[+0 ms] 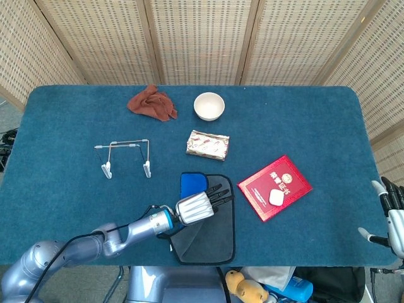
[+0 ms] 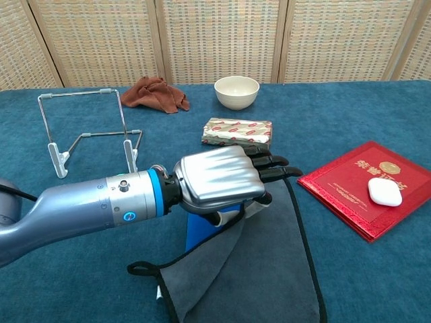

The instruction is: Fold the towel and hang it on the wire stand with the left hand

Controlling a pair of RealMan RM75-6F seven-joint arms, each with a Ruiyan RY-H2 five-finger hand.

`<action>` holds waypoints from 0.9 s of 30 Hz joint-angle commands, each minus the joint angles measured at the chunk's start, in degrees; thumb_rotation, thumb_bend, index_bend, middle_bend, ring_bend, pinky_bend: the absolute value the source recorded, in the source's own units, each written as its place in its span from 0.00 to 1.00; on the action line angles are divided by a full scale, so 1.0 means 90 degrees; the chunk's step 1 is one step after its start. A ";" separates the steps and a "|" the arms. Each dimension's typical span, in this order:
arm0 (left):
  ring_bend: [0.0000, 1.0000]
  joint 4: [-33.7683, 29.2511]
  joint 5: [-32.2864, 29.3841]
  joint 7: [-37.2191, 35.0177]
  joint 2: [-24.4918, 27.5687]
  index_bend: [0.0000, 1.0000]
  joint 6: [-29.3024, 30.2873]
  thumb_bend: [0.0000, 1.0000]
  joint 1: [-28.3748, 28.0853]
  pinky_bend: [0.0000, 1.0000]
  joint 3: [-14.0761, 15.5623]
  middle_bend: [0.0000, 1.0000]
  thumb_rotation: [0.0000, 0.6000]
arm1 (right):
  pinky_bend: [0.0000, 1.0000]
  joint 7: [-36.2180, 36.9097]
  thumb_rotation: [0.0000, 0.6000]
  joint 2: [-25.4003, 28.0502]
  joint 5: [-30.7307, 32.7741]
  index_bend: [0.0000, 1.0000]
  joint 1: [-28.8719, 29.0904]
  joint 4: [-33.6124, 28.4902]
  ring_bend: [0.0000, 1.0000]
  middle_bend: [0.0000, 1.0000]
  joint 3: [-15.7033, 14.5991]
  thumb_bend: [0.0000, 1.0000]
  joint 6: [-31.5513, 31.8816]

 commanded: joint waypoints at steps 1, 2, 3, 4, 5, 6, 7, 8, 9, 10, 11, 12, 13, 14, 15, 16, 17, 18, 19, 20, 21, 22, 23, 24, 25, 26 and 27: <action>0.00 0.0167 -0.0079 -0.0078 -0.0160 0.69 -0.0105 0.45 -0.0097 0.10 -0.0042 0.00 1.00 | 0.00 0.0029 1.00 0.0010 0.0031 0.00 0.0014 0.0017 0.00 0.00 0.0014 0.00 -0.0030; 0.00 0.0233 -0.0107 -0.0135 -0.0292 0.69 -0.0167 0.45 -0.0157 0.10 -0.0059 0.00 1.00 | 0.00 0.0059 1.00 0.0017 0.0072 0.00 0.0017 0.0032 0.00 0.00 0.0031 0.00 -0.0044; 0.00 0.0277 -0.0117 -0.0148 -0.0332 0.69 -0.0171 0.45 -0.0172 0.10 -0.0065 0.00 1.00 | 0.00 0.0067 1.00 0.0019 0.0077 0.00 0.0020 0.0036 0.00 0.00 0.0033 0.00 -0.0050; 0.00 0.0332 -0.0123 -0.0167 -0.0383 0.69 -0.0165 0.45 -0.0188 0.10 -0.0062 0.00 1.00 | 0.00 0.0079 1.00 0.0020 0.0081 0.00 0.0022 0.0044 0.00 0.00 0.0034 0.00 -0.0056; 0.00 0.0375 -0.0125 -0.0189 -0.0426 0.69 -0.0148 0.45 -0.0203 0.10 -0.0059 0.00 1.00 | 0.00 0.0091 1.00 0.0022 0.0087 0.00 0.0022 0.0049 0.00 0.00 0.0034 0.00 -0.0062; 0.00 0.0427 -0.0126 -0.0214 -0.0475 0.69 -0.0130 0.45 -0.0222 0.10 -0.0051 0.00 1.00 | 0.00 0.0099 1.00 0.0024 0.0094 0.00 0.0027 0.0054 0.00 0.00 0.0037 0.00 -0.0071; 0.00 0.0460 -0.0126 -0.0228 -0.0511 0.69 -0.0124 0.45 -0.0238 0.10 -0.0043 0.00 1.00 | 0.00 0.0102 1.00 0.0026 0.0099 0.00 0.0028 0.0059 0.00 0.00 0.0036 0.00 -0.0077; 0.00 0.0497 -0.0126 -0.0231 -0.0543 0.69 -0.0121 0.45 -0.0254 0.10 -0.0036 0.00 1.00 | 0.00 0.0108 1.00 0.0028 0.0100 0.00 0.0029 0.0061 0.00 0.00 0.0036 0.00 -0.0080; 0.00 0.0535 -0.0125 -0.0231 -0.0570 0.69 -0.0111 0.45 -0.0270 0.10 -0.0032 0.00 1.00 | 0.00 0.0113 1.00 0.0030 0.0098 0.00 0.0031 0.0061 0.00 0.00 0.0037 0.00 -0.0081; 0.00 0.0558 -0.0124 -0.0236 -0.0589 0.69 -0.0099 0.45 -0.0279 0.10 -0.0030 0.00 1.00 | 0.00 0.0118 1.00 0.0031 0.0098 0.00 0.0031 0.0060 0.00 0.00 0.0036 0.00 -0.0081; 0.00 0.0582 -0.0134 -0.0263 -0.0617 0.69 -0.0093 0.45 -0.0288 0.10 -0.0026 0.00 1.00 | 0.00 0.0125 1.00 0.0035 0.0100 0.00 0.0031 0.0059 0.00 0.00 0.0039 0.00 -0.0080; 0.00 0.0596 -0.0147 -0.0285 -0.0634 0.69 -0.0095 0.45 -0.0290 0.10 -0.0025 0.00 1.00 | 0.00 0.0129 1.00 0.0037 0.0102 0.00 0.0031 0.0059 0.00 0.00 0.0041 0.00 -0.0080; 0.00 0.0614 -0.0167 -0.0310 -0.0658 0.69 -0.0104 0.45 -0.0296 0.10 -0.0025 0.00 1.00 | 0.00 0.0135 1.00 0.0040 0.0104 0.00 0.0030 0.0060 0.00 0.00 0.0042 0.00 -0.0078; 0.00 0.0637 -0.0181 -0.0327 -0.0682 0.69 -0.0109 0.45 -0.0304 0.10 -0.0022 0.00 1.00 | 0.00 0.0145 1.00 0.0043 0.0103 0.00 0.0030 0.0061 0.00 0.00 0.0041 0.00 -0.0079; 0.00 0.0665 -0.0185 -0.0333 -0.0704 0.69 -0.0113 0.45 -0.0314 0.10 -0.0013 0.00 1.00 | 0.00 0.0159 1.00 0.0046 0.0105 0.00 0.0026 0.0062 0.00 0.00 0.0040 0.00 -0.0077; 0.00 0.0697 -0.0187 -0.0324 -0.0727 0.69 -0.0118 0.45 -0.0321 0.10 0.0000 0.00 1.00 | 0.00 0.0170 1.00 0.0049 0.0108 0.00 0.0025 0.0066 0.00 0.00 0.0042 0.00 -0.0075; 0.00 0.0716 -0.0187 -0.0314 -0.0742 0.69 -0.0118 0.45 -0.0323 0.10 0.0011 0.00 1.00 | 0.00 0.0176 1.00 0.0051 0.0109 0.00 0.0025 0.0070 0.00 0.00 0.0044 0.00 -0.0074; 0.00 0.0743 -0.0186 -0.0303 -0.0765 0.69 -0.0116 0.45 -0.0331 0.10 0.0022 0.00 1.00 | 0.00 0.0187 1.00 0.0051 0.0112 0.00 0.0025 0.0073 0.00 0.00 0.0044 0.00 -0.0076; 0.00 0.0771 -0.0185 -0.0290 -0.0787 0.69 -0.0112 0.45 -0.0339 0.10 0.0032 0.00 1.00 | 0.00 0.0196 1.00 0.0055 0.0113 0.00 0.0025 0.0074 0.00 0.00 0.0045 0.00 -0.0076; 0.00 0.0794 -0.0187 -0.0281 -0.0808 0.69 -0.0108 0.45 -0.0345 0.10 0.0039 0.00 1.00 | 0.00 0.0207 1.00 0.0056 0.0112 0.00 0.0023 0.0076 0.00 0.00 0.0042 0.00 -0.0077; 0.00 0.0813 -0.0194 -0.0282 -0.0829 0.69 -0.0103 0.45 -0.0349 0.10 0.0043 0.00 1.00 | 0.00 0.0213 1.00 0.0062 0.0109 0.00 0.0024 0.0077 0.00 0.00 0.0044 0.00 -0.0076; 0.00 0.0832 -0.0196 -0.0274 -0.0848 0.69 -0.0091 0.45 -0.0356 0.10 0.0044 0.00 1.00 | 0.00 0.0221 1.00 0.0065 0.0108 0.00 0.0022 0.0077 0.00 0.00 0.0045 0.00 -0.0071; 0.00 0.0858 -0.0191 -0.0255 -0.0871 0.69 -0.0064 0.45 -0.0373 0.10 0.0043 0.00 1.00 | 0.00 0.0234 1.00 0.0069 0.0111 0.00 0.0019 0.0074 0.00 0.00 0.0046 0.00 -0.0067; 0.00 0.0858 -0.0198 -0.0250 -0.0891 0.68 -0.0034 0.45 -0.0378 0.10 0.0030 0.00 1.00 | 0.00 0.0253 1.00 0.0075 0.0117 0.00 0.0013 0.0069 0.00 0.00 0.0050 0.00 -0.0057; 0.00 0.0865 -0.0210 -0.0227 -0.0902 0.68 -0.0032 0.45 -0.0376 0.10 0.0030 0.00 1.00 | 0.00 0.0265 1.00 0.0082 0.0116 0.00 0.0011 0.0064 0.00 0.00 0.0049 0.00 -0.0057; 0.00 0.0871 -0.0218 -0.0204 -0.0906 0.66 -0.0034 0.45 -0.0375 0.10 0.0036 0.00 1.00 | 0.00 0.0271 1.00 0.0087 0.0114 0.00 0.0011 0.0062 0.00 0.00 0.0047 0.00 -0.0059; 0.00 0.0885 -0.0223 -0.0154 -0.0902 0.62 -0.0041 0.45 -0.0371 0.10 0.0053 0.00 1.00 | 0.00 0.0275 1.00 0.0091 0.0110 0.00 0.0011 0.0060 0.00 0.00 0.0043 0.00 -0.0062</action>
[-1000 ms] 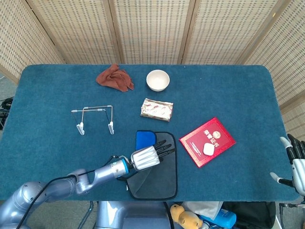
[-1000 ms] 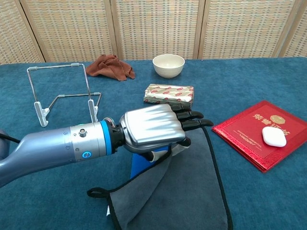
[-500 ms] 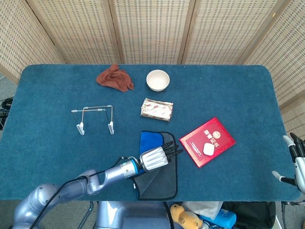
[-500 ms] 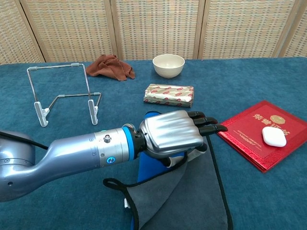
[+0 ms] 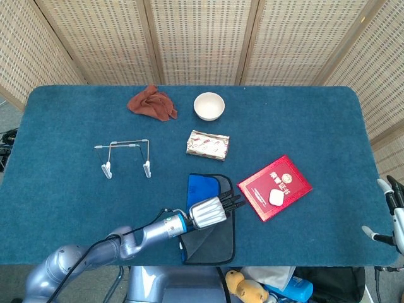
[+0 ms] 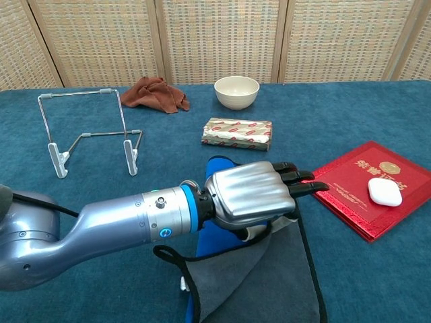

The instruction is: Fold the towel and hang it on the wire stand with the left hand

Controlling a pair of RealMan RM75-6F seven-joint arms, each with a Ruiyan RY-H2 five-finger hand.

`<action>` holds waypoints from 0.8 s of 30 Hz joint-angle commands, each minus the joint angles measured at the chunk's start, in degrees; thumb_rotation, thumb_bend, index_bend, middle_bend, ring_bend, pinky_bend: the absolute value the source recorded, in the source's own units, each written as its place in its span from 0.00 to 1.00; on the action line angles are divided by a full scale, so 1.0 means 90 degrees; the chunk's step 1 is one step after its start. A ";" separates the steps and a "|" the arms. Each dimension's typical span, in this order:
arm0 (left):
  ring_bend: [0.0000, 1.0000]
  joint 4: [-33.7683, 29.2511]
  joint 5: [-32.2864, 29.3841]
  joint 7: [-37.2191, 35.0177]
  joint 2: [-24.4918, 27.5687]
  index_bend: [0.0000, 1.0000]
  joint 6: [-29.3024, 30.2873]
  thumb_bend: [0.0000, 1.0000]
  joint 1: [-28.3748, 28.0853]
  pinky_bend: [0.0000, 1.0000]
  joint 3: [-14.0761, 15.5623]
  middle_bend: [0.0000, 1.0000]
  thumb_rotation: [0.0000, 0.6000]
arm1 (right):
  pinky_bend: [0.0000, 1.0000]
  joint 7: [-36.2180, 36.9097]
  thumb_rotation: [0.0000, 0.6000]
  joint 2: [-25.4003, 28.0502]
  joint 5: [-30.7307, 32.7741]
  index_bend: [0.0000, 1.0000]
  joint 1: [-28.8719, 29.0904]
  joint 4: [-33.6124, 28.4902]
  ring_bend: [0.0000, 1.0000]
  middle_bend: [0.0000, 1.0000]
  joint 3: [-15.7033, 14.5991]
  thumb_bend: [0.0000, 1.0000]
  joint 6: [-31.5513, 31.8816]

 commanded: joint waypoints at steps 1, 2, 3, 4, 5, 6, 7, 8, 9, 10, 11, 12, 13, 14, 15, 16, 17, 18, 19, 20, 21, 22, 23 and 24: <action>0.00 0.0030 -0.0024 0.0108 -0.0008 0.56 -0.0009 0.45 0.0008 0.10 0.0025 0.00 1.00 | 0.00 0.0007 1.00 0.0005 -0.0006 0.00 -0.0002 -0.0005 0.00 0.00 -0.0006 0.00 -0.0002; 0.00 0.0037 -0.0036 0.0141 -0.0006 0.42 0.0001 0.45 0.0029 0.10 0.0040 0.00 1.00 | 0.00 0.0012 1.00 0.0009 -0.0014 0.00 -0.0006 -0.0010 0.00 0.00 -0.0009 0.00 0.0005; 0.00 0.0033 -0.0045 0.0137 -0.0008 0.24 0.0034 0.43 0.0049 0.10 0.0045 0.00 1.00 | 0.00 0.0016 1.00 0.0011 -0.0017 0.00 -0.0008 -0.0011 0.00 0.00 -0.0010 0.00 0.0011; 0.00 0.0032 -0.0049 0.0128 -0.0010 0.13 0.0075 0.42 0.0064 0.10 0.0047 0.00 1.00 | 0.00 0.0018 1.00 0.0012 -0.0018 0.00 -0.0009 -0.0012 0.00 0.00 -0.0009 0.00 0.0014; 0.00 0.0027 -0.0046 0.0091 -0.0009 0.03 0.0151 0.39 0.0082 0.10 0.0048 0.00 1.00 | 0.00 0.0020 1.00 0.0014 -0.0016 0.00 -0.0010 -0.0016 0.00 0.00 -0.0008 0.00 0.0014; 0.00 0.0027 -0.0034 0.0037 -0.0003 0.00 0.0229 0.37 0.0094 0.10 0.0059 0.00 1.00 | 0.00 0.0021 1.00 0.0017 -0.0018 0.00 -0.0009 -0.0019 0.00 0.00 -0.0010 0.00 0.0011; 0.00 0.0027 -0.0025 0.0009 0.0004 0.00 0.0275 0.36 0.0100 0.10 0.0064 0.00 1.00 | 0.00 0.0021 1.00 0.0017 -0.0018 0.00 -0.0009 -0.0021 0.00 0.00 -0.0012 0.00 0.0008; 0.00 0.0014 0.0007 -0.0059 0.0035 0.00 0.0402 0.35 0.0106 0.09 0.0070 0.00 1.00 | 0.00 0.0014 1.00 0.0017 -0.0023 0.00 -0.0008 -0.0024 0.00 0.00 -0.0017 0.00 0.0004; 0.00 0.0003 0.0029 -0.0109 0.0065 0.00 0.0473 0.35 0.0110 0.09 0.0082 0.00 1.00 | 0.00 0.0007 1.00 0.0016 -0.0028 0.00 -0.0007 -0.0027 0.00 0.00 -0.0019 0.00 0.0004; 0.00 -0.0011 0.0042 -0.0146 0.0095 0.00 0.0528 0.35 0.0110 0.09 0.0088 0.00 1.00 | 0.00 -0.0001 1.00 0.0014 -0.0033 0.00 -0.0007 -0.0029 0.00 0.00 -0.0022 0.00 0.0004; 0.00 -0.0051 0.0057 -0.0182 0.0155 0.00 0.0605 0.35 0.0107 0.09 0.0084 0.00 1.00 | 0.00 -0.0015 1.00 0.0012 -0.0042 0.00 -0.0005 -0.0037 0.00 0.00 -0.0025 0.00 0.0007; 0.00 -0.0088 0.0064 -0.0188 0.0203 0.00 0.0649 0.35 0.0110 0.09 0.0084 0.00 1.00 | 0.00 -0.0021 1.00 0.0012 -0.0048 0.00 -0.0006 -0.0042 0.00 0.00 -0.0029 0.00 0.0011; 0.00 -0.0136 0.0067 -0.0189 0.0257 0.00 0.0683 0.35 0.0110 0.09 0.0080 0.00 1.00 | 0.00 -0.0029 1.00 0.0011 -0.0052 0.00 -0.0007 -0.0047 0.00 0.00 -0.0031 0.00 0.0013; 0.00 -0.0215 0.0067 -0.0191 0.0330 0.00 0.0732 0.35 0.0111 0.09 0.0070 0.00 1.00 | 0.00 -0.0039 1.00 0.0012 -0.0054 0.00 -0.0007 -0.0052 0.00 0.00 -0.0033 0.00 0.0014; 0.00 -0.0299 0.0065 -0.0204 0.0400 0.00 0.0787 0.35 0.0122 0.09 0.0059 0.00 1.00 | 0.00 -0.0042 1.00 0.0012 -0.0055 0.00 -0.0009 -0.0053 0.00 0.00 -0.0034 0.00 0.0016; 0.00 -0.0385 0.0061 -0.0215 0.0462 0.00 0.0816 0.35 0.0131 0.09 0.0058 0.00 1.00 | 0.00 -0.0044 1.00 0.0013 -0.0054 0.00 -0.0009 -0.0055 0.00 0.00 -0.0034 0.00 0.0016; 0.00 -0.0492 0.0054 -0.0237 0.0541 0.00 0.0869 0.35 0.0150 0.09 0.0050 0.00 1.00 | 0.00 -0.0045 1.00 0.0016 -0.0054 0.00 -0.0008 -0.0057 0.00 0.00 -0.0034 0.00 0.0015; 0.00 -0.0661 0.0055 -0.0278 0.0664 0.00 0.0948 0.35 0.0178 0.09 0.0050 0.00 1.00 | 0.00 -0.0044 1.00 0.0019 -0.0049 0.00 -0.0006 -0.0062 0.00 0.00 -0.0031 0.00 0.0012; 0.00 -0.0816 0.0069 -0.0320 0.0793 0.00 0.1030 0.35 0.0207 0.09 0.0062 0.00 1.00 | 0.00 -0.0046 1.00 0.0018 -0.0048 0.00 -0.0005 -0.0061 0.00 0.00 -0.0035 0.00 0.0003; 0.00 -0.1024 0.0087 -0.0356 0.0968 0.00 0.1108 0.35 0.0243 0.09 0.0088 0.00 1.00 | 0.00 -0.0041 1.00 0.0018 -0.0050 0.00 -0.0001 -0.0061 0.00 0.00 -0.0039 0.00 -0.0008; 0.00 -0.1187 0.0097 -0.0387 0.1105 0.00 0.1167 0.35 0.0273 0.09 0.0104 0.00 1.00 | 0.00 -0.0038 1.00 0.0019 -0.0048 0.00 0.0000 -0.0063 0.00 0.00 -0.0040 0.00 -0.0012; 0.00 -0.1352 0.0110 -0.0418 0.1250 0.00 0.1230 0.35 0.0311 0.09 0.0131 0.00 1.00 | 0.00 -0.0040 1.00 0.0019 -0.0049 0.00 -0.0001 -0.0064 0.00 0.00 -0.0040 0.00 -0.0010; 0.00 -0.1504 0.0125 -0.0432 0.1383 0.00 0.1271 0.35 0.0345 0.09 0.0164 0.00 1.00 | 0.00 -0.0043 1.00 0.0020 -0.0050 0.00 -0.0002 -0.0065 0.00 0.00 -0.0040 0.00 -0.0005; 0.00 -0.1721 0.0144 -0.0491 0.1597 0.02 0.1343 0.35 0.0418 0.09 0.0237 0.00 1.00 | 0.00 -0.0046 1.00 0.0020 -0.0054 0.00 -0.0005 -0.0071 0.00 0.00 -0.0039 0.00 0.0005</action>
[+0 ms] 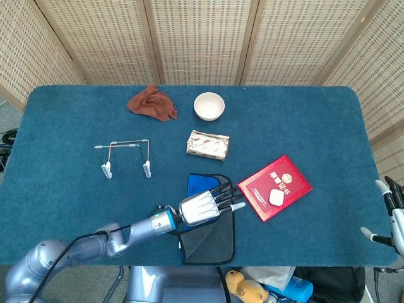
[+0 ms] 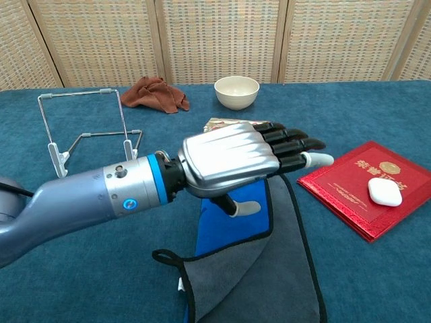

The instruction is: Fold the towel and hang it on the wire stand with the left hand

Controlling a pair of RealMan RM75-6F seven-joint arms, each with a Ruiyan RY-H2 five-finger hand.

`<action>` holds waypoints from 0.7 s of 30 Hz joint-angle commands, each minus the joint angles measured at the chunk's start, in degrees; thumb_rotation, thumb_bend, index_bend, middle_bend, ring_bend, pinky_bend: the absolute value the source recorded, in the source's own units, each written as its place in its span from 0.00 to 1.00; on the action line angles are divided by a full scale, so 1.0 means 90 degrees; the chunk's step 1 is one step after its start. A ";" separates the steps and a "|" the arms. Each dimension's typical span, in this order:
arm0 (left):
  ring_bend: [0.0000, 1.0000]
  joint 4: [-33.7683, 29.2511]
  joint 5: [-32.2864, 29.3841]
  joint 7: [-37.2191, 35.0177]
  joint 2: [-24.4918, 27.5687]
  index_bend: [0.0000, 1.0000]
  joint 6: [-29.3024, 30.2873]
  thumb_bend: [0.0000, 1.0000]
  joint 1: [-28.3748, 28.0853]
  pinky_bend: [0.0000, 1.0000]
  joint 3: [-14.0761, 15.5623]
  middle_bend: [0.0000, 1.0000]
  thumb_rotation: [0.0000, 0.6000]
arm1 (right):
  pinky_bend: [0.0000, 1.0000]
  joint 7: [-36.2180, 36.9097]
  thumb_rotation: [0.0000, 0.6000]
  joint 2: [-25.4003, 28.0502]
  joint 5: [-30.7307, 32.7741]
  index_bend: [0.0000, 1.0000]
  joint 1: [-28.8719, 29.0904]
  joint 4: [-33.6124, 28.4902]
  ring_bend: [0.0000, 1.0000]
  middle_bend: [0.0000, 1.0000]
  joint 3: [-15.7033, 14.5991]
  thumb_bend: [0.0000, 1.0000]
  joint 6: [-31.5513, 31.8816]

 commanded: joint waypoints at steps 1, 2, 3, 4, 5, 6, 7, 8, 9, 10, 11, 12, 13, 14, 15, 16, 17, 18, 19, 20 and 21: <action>0.00 -0.0757 0.0089 -0.0205 0.0739 0.04 0.0310 0.35 0.0237 0.09 0.0216 0.00 1.00 | 0.00 -0.0003 1.00 0.0001 -0.0009 0.00 -0.0005 -0.0011 0.00 0.00 -0.0001 0.00 0.0015; 0.00 -0.0905 0.0124 -0.0247 0.0904 0.08 0.0346 0.35 0.0280 0.09 0.0291 0.00 1.00 | 0.00 -0.0004 1.00 0.0003 -0.0013 0.00 -0.0006 -0.0015 0.00 0.00 -0.0003 0.00 0.0017; 0.00 -0.1038 0.0164 -0.0288 0.1070 0.13 0.0386 0.35 0.0332 0.09 0.0380 0.00 1.00 | 0.00 -0.0005 1.00 0.0004 -0.0016 0.00 -0.0009 -0.0019 0.00 0.00 -0.0006 0.00 0.0021; 0.00 -0.1158 0.0233 -0.0331 0.1263 0.15 0.0460 0.35 0.0407 0.09 0.0508 0.00 1.00 | 0.00 -0.0011 1.00 0.0007 -0.0031 0.00 -0.0009 -0.0023 0.00 0.00 -0.0011 0.00 0.0025; 0.00 -0.1272 0.0325 -0.0394 0.1453 0.19 0.0569 0.35 0.0483 0.09 0.0643 0.00 1.00 | 0.00 -0.0013 1.00 0.0009 -0.0041 0.00 -0.0009 -0.0027 0.00 0.00 -0.0013 0.00 0.0031; 0.00 -0.1387 0.0411 -0.0494 0.1645 0.22 0.0673 0.35 0.0568 0.09 0.0787 0.00 1.00 | 0.00 -0.0010 1.00 0.0012 -0.0048 0.00 -0.0013 -0.0033 0.00 0.00 -0.0016 0.00 0.0039; 0.00 -0.1458 0.0456 -0.0592 0.1764 0.24 0.0741 0.35 0.0635 0.09 0.0886 0.00 1.00 | 0.00 -0.0010 1.00 0.0015 -0.0051 0.00 -0.0014 -0.0038 0.00 0.00 -0.0015 0.00 0.0045; 0.00 -0.1532 0.0503 -0.0776 0.1907 0.28 0.0838 0.35 0.0742 0.09 0.1030 0.00 1.00 | 0.00 -0.0010 1.00 0.0014 -0.0052 0.00 -0.0020 -0.0044 0.00 0.00 -0.0016 0.00 0.0055; 0.00 -0.1558 0.0524 -0.0909 0.1991 0.31 0.0897 0.35 0.0824 0.09 0.1129 0.00 1.00 | 0.00 -0.0010 1.00 0.0016 -0.0057 0.00 -0.0025 -0.0048 0.00 0.00 -0.0018 0.00 0.0063; 0.00 -0.1560 0.0548 -0.1009 0.2046 0.33 0.0942 0.35 0.0884 0.09 0.1198 0.00 1.00 | 0.00 -0.0009 1.00 0.0017 -0.0061 0.00 -0.0028 -0.0054 0.00 0.00 -0.0019 0.00 0.0072; 0.00 -0.1542 0.0570 -0.1165 0.2119 0.34 0.1003 0.35 0.0999 0.09 0.1325 0.00 1.00 | 0.00 -0.0015 1.00 0.0020 -0.0077 0.00 -0.0032 -0.0066 0.00 0.00 -0.0021 0.00 0.0089; 0.00 -0.1511 0.0607 -0.1255 0.2148 0.35 0.1058 0.35 0.1068 0.09 0.1397 0.00 1.00 | 0.00 -0.0024 1.00 0.0022 -0.0089 0.00 -0.0033 -0.0076 0.00 0.00 -0.0024 0.00 0.0098; 0.00 -0.1471 0.0643 -0.1335 0.2160 0.35 0.1111 0.35 0.1131 0.09 0.1456 0.00 1.00 | 0.00 -0.0036 1.00 0.0025 -0.0102 0.00 -0.0035 -0.0085 0.00 0.00 -0.0028 0.00 0.0106; 0.00 -0.1416 0.0688 -0.1416 0.2155 0.36 0.1175 0.35 0.1208 0.09 0.1515 0.00 1.00 | 0.00 -0.0050 1.00 0.0025 -0.0115 0.00 -0.0037 -0.0097 0.00 0.00 -0.0034 0.00 0.0112; 0.00 -0.1378 0.0721 -0.1456 0.2138 0.36 0.1217 0.35 0.1256 0.09 0.1542 0.00 1.00 | 0.00 -0.0061 1.00 0.0025 -0.0124 0.00 -0.0037 -0.0103 0.00 0.00 -0.0037 0.00 0.0117; 0.00 -0.1347 0.0752 -0.1480 0.2114 0.36 0.1259 0.35 0.1300 0.09 0.1556 0.00 1.00 | 0.00 -0.0071 1.00 0.0025 -0.0134 0.00 -0.0038 -0.0110 0.00 0.00 -0.0042 0.00 0.0120; 0.00 -0.1315 0.0788 -0.1511 0.2077 0.36 0.1294 0.35 0.1341 0.09 0.1563 0.00 1.00 | 0.00 -0.0083 1.00 0.0026 -0.0143 0.00 -0.0037 -0.0118 0.00 0.00 -0.0044 0.00 0.0124; 0.00 -0.1308 0.0811 -0.1537 0.2045 0.36 0.1298 0.35 0.1366 0.09 0.1572 0.00 1.00 | 0.00 -0.0093 1.00 0.0026 -0.0155 0.00 -0.0039 -0.0124 0.00 0.00 -0.0049 0.00 0.0130; 0.00 -0.1302 0.0830 -0.1541 0.2010 0.36 0.1290 0.34 0.1381 0.09 0.1567 0.00 1.00 | 0.00 -0.0099 1.00 0.0024 -0.0161 0.00 -0.0041 -0.0129 0.00 0.00 -0.0052 0.00 0.0136; 0.00 -0.1294 0.0859 -0.1531 0.1968 0.36 0.1260 0.35 0.1388 0.09 0.1563 0.00 1.00 | 0.00 -0.0102 1.00 0.0023 -0.0167 0.00 -0.0041 -0.0135 0.00 0.00 -0.0053 0.00 0.0141; 0.00 -0.1283 0.0879 -0.1506 0.1934 0.36 0.1220 0.35 0.1390 0.09 0.1560 0.00 1.00 | 0.00 -0.0101 1.00 0.0025 -0.0170 0.00 -0.0041 -0.0138 0.00 0.00 -0.0052 0.00 0.0144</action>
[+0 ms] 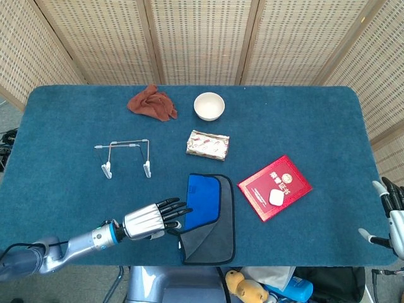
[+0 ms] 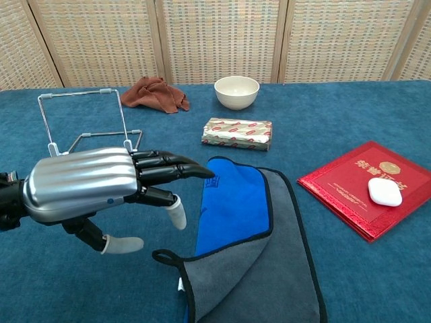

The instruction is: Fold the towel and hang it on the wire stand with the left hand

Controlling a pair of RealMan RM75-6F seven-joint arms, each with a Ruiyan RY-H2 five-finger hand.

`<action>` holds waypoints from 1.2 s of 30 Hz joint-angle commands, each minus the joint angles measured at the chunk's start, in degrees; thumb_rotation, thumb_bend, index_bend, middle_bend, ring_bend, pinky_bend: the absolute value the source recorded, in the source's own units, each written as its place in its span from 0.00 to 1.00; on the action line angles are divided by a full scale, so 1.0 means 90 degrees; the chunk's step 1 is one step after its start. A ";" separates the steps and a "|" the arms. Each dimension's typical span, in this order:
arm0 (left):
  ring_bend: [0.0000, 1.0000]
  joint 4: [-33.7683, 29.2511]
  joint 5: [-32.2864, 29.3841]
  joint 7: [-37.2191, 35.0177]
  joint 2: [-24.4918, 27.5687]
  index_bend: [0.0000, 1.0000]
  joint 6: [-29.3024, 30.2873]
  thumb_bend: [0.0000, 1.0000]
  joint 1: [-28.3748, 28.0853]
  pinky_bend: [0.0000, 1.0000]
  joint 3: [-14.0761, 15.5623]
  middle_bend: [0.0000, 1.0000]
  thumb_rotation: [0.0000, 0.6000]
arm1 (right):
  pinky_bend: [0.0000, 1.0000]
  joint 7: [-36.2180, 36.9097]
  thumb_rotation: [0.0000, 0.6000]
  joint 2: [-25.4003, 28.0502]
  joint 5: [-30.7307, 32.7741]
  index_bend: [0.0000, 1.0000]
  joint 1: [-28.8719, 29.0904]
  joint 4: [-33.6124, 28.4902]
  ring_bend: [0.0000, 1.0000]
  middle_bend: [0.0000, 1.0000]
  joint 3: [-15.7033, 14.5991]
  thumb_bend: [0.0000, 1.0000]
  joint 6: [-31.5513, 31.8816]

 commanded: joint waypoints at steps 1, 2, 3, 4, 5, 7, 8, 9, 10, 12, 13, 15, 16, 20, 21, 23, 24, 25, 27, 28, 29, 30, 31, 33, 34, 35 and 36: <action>0.00 0.0037 0.0068 0.0055 -0.0105 0.36 -0.0104 0.35 0.0021 0.09 -0.0002 0.00 1.00 | 0.00 0.0002 1.00 0.0004 -0.0005 0.00 -0.0001 -0.0006 0.00 0.00 0.0001 0.00 0.0008; 0.00 0.0049 0.0079 0.0078 -0.0150 0.36 -0.0180 0.35 0.0023 0.09 -0.0001 0.00 1.00 | 0.00 0.0011 1.00 0.0005 -0.0001 0.00 -0.0001 -0.0004 0.00 0.00 0.0001 0.00 0.0007; 0.00 0.0052 0.0075 0.0079 -0.0184 0.36 -0.0242 0.35 0.0027 0.09 0.0001 0.00 1.00 | 0.00 0.0017 1.00 0.0008 0.0004 0.00 0.0001 -0.0002 0.00 0.00 0.0005 0.00 0.0002; 0.00 0.0056 0.0071 0.0077 -0.0212 0.36 -0.0286 0.35 0.0033 0.09 -0.0003 0.00 1.00 | 0.00 0.0025 1.00 0.0010 0.0009 0.00 0.0002 0.0003 0.00 0.00 0.0005 0.00 -0.0003; 0.00 0.0075 0.0069 0.0080 -0.0268 0.36 -0.0364 0.35 0.0036 0.09 -0.0005 0.00 1.00 | 0.00 0.0046 1.00 0.0011 0.0027 0.00 0.0004 0.0016 0.00 0.00 0.0007 0.00 -0.0018; 0.00 0.0125 0.0076 0.0106 -0.0346 0.36 -0.0417 0.35 0.0047 0.09 -0.0029 0.00 1.00 | 0.00 0.0075 1.00 0.0017 0.0042 0.00 0.0005 0.0035 0.00 0.00 0.0009 0.00 -0.0031; 0.00 0.0157 0.0079 0.0119 -0.0392 0.36 -0.0445 0.35 0.0052 0.09 -0.0042 0.00 1.00 | 0.00 0.0089 1.00 0.0020 0.0051 0.00 0.0006 0.0045 0.00 0.00 0.0012 0.00 -0.0037; 0.00 0.0204 0.0083 0.0145 -0.0452 0.36 -0.0488 0.35 0.0055 0.09 -0.0059 0.00 1.00 | 0.00 0.0112 1.00 0.0023 0.0065 0.00 0.0002 0.0056 0.00 0.00 0.0013 0.00 -0.0042; 0.00 0.0234 0.0085 0.0162 -0.0490 0.36 -0.0513 0.35 0.0057 0.09 -0.0074 0.00 1.00 | 0.00 0.0127 1.00 0.0026 0.0072 0.00 0.0002 0.0061 0.00 0.00 0.0015 0.00 -0.0045; 0.00 0.0310 0.0090 0.0197 -0.0572 0.36 -0.0572 0.35 0.0060 0.09 -0.0101 0.00 1.00 | 0.00 0.0161 1.00 0.0038 0.0083 0.00 0.0000 0.0059 0.00 0.00 0.0019 0.00 -0.0048; 0.00 0.0340 0.0089 0.0206 -0.0601 0.36 -0.0586 0.35 0.0064 0.09 -0.0114 0.00 1.00 | 0.00 0.0167 1.00 0.0042 0.0086 0.00 0.0001 0.0057 0.00 0.00 0.0021 0.00 -0.0051; 0.00 0.0406 0.0083 0.0208 -0.0678 0.36 -0.0620 0.35 0.0078 0.09 -0.0136 0.00 1.00 | 0.00 0.0174 1.00 0.0048 0.0092 0.00 0.0002 0.0056 0.00 0.00 0.0019 0.00 -0.0063; 0.00 0.0432 0.0082 0.0203 -0.0708 0.36 -0.0619 0.35 0.0086 0.09 -0.0147 0.00 1.00 | 0.00 0.0173 1.00 0.0050 0.0095 0.00 0.0004 0.0054 0.00 0.00 0.0016 0.00 -0.0072; 0.00 0.0590 0.0092 0.0227 -0.0840 0.36 -0.0620 0.35 0.0109 0.08 -0.0196 0.00 1.00 | 0.00 0.0160 1.00 0.0052 0.0104 0.00 0.0013 0.0047 0.00 0.00 0.0012 0.00 -0.0099; 0.00 0.0624 0.0087 0.0224 -0.0866 0.36 -0.0635 0.35 0.0109 0.08 -0.0205 0.00 1.00 | 0.00 0.0157 1.00 0.0051 0.0109 0.00 0.0015 0.0044 0.00 0.00 0.0014 0.00 -0.0103; 0.00 0.0684 0.0071 0.0202 -0.0917 0.36 -0.0671 0.35 0.0109 0.08 -0.0226 0.00 1.00 | 0.00 0.0152 1.00 0.0050 0.0113 0.00 0.0018 0.0039 0.00 0.00 0.0013 0.00 -0.0112; 0.00 0.0702 0.0062 0.0188 -0.0939 0.36 -0.0688 0.35 0.0106 0.08 -0.0237 0.00 1.00 | 0.00 0.0147 1.00 0.0050 0.0115 0.00 0.0021 0.0036 0.00 0.00 0.0016 0.00 -0.0114; 0.00 0.0719 0.0057 0.0181 -0.0959 0.36 -0.0701 0.35 0.0102 0.08 -0.0247 0.00 1.00 | 0.00 0.0136 1.00 0.0050 0.0119 0.00 0.0024 0.0033 0.00 0.00 0.0017 0.00 -0.0119; 0.00 0.0760 0.0056 0.0194 -0.1003 0.36 -0.0711 0.35 0.0101 0.08 -0.0267 0.00 1.00 | 0.00 0.0120 1.00 0.0047 0.0123 0.00 0.0023 0.0028 0.00 0.00 0.0016 0.00 -0.0119; 0.00 0.0788 0.0052 0.0206 -0.1041 0.36 -0.0718 0.35 0.0103 0.08 -0.0284 0.00 1.00 | 0.00 0.0117 1.00 0.0046 0.0120 0.00 0.0024 0.0025 0.00 0.00 0.0014 0.00 -0.0121; 0.00 0.0803 0.0028 0.0180 -0.1090 0.37 -0.0743 0.35 0.0111 0.08 -0.0296 0.00 1.00 | 0.00 0.0120 1.00 0.0046 0.0116 0.00 0.0026 0.0021 0.00 0.00 0.0011 0.00 -0.0125; 0.00 0.0814 0.0011 0.0161 -0.1119 0.38 -0.0761 0.35 0.0117 0.08 -0.0301 0.00 1.00 | 0.00 0.0122 1.00 0.0048 0.0116 0.00 0.0027 0.0019 0.00 0.00 0.0010 0.00 -0.0129; 0.00 0.0822 0.0002 0.0139 -0.1146 0.39 -0.0776 0.35 0.0123 0.08 -0.0300 0.00 1.00 | 0.00 0.0125 1.00 0.0050 0.0118 0.00 0.0026 0.0019 0.00 0.00 0.0009 0.00 -0.0131; 0.00 0.0847 0.0009 0.0127 -0.1185 0.42 -0.0783 0.36 0.0125 0.08 -0.0297 0.00 1.00 | 0.00 0.0130 1.00 0.0052 0.0124 0.00 0.0024 0.0024 0.00 0.00 0.0009 0.00 -0.0133; 0.00 0.0862 0.0016 0.0128 -0.1202 0.42 -0.0781 0.37 0.0127 0.08 -0.0294 0.00 1.00 | 0.00 0.0136 1.00 0.0052 0.0128 0.00 0.0023 0.0027 0.00 0.00 0.0011 0.00 -0.0132; 0.00 0.0866 0.0022 0.0120 -0.1212 0.43 -0.0779 0.39 0.0125 0.08 -0.0293 0.00 1.00 | 0.00 0.0139 1.00 0.0052 0.0132 0.00 0.0023 0.0028 0.00 0.00 0.0014 0.00 -0.0130; 0.00 0.0869 0.0025 0.0116 -0.1218 0.44 -0.0781 0.40 0.0124 0.08 -0.0291 0.00 1.00 | 0.00 0.0144 1.00 0.0053 0.0134 0.00 0.0023 0.0029 0.00 0.00 0.0015 0.00 -0.0130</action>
